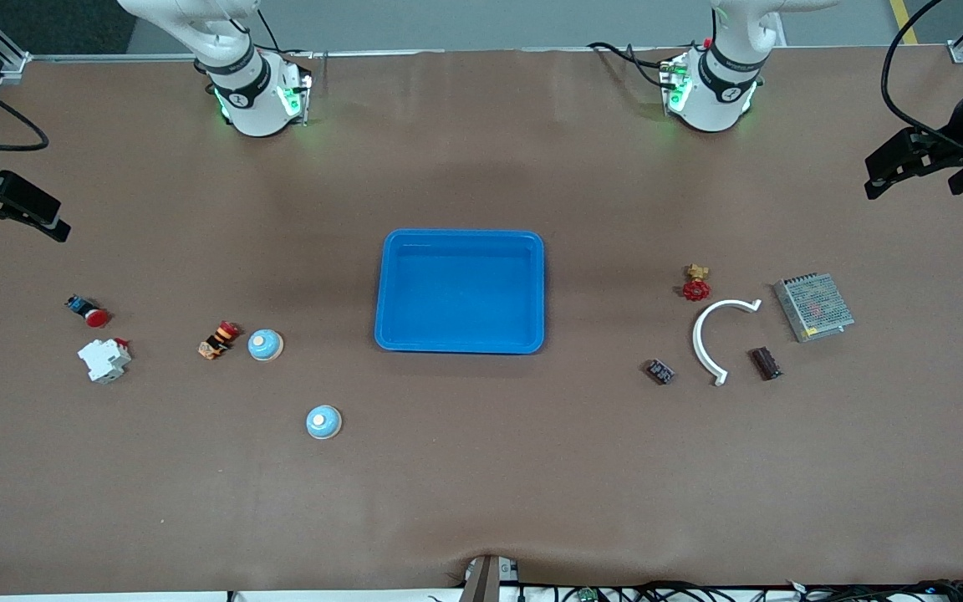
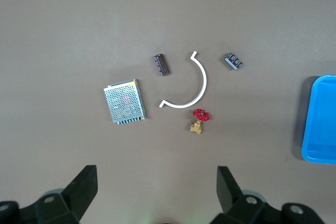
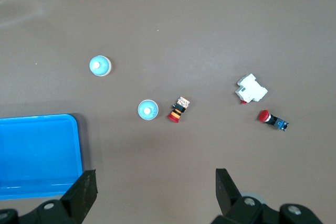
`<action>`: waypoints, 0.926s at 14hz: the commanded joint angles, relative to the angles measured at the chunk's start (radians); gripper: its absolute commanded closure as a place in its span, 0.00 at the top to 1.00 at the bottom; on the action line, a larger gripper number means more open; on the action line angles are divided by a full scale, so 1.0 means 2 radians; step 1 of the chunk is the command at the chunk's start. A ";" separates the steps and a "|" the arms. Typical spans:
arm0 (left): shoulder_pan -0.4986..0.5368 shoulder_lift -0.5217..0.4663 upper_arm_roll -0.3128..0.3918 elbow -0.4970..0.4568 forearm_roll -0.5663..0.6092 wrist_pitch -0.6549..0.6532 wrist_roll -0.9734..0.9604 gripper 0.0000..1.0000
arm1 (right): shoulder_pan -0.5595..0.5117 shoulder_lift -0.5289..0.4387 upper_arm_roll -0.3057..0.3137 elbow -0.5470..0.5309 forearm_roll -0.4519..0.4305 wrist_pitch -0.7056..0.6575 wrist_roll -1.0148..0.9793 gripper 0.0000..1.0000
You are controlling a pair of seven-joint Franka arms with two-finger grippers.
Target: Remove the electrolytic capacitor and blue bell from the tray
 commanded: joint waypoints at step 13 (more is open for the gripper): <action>0.002 0.004 -0.002 0.011 -0.008 -0.007 0.000 1.00 | -0.002 -0.001 0.002 -0.003 -0.002 0.007 -0.003 1.00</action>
